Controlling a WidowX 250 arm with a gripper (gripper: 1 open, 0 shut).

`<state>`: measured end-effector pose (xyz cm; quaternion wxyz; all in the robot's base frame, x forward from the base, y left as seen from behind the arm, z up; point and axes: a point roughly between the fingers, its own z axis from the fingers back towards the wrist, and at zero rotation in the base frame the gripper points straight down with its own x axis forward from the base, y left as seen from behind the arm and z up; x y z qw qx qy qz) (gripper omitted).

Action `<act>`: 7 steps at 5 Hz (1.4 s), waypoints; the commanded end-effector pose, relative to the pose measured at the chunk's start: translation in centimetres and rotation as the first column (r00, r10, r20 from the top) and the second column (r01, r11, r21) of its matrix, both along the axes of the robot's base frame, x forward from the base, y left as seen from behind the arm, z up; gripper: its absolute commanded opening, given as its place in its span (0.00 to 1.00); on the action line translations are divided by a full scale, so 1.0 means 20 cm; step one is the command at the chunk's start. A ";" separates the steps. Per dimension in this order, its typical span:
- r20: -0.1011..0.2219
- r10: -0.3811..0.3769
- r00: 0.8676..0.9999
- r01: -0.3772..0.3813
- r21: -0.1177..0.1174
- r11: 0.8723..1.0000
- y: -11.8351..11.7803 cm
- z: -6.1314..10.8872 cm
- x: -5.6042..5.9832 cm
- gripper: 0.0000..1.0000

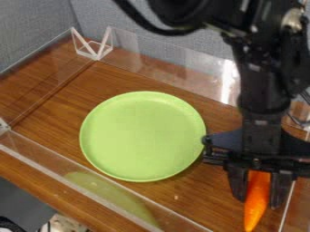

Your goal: Move the carrot from the green plate to the table

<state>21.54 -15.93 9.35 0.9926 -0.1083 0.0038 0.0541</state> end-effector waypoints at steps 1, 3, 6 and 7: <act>0.042 -0.075 0.996 0.075 -0.012 0.997 0.01 0.07 0.06 0.00; 0.047 -0.096 0.994 0.096 0.006 0.995 0.15 0.04 0.02 0.00; 0.077 -0.238 0.968 0.237 0.016 0.971 0.03 0.02 -0.02 1.00; 0.079 -0.304 0.949 0.304 0.021 0.953 -0.03 0.01 -0.01 1.00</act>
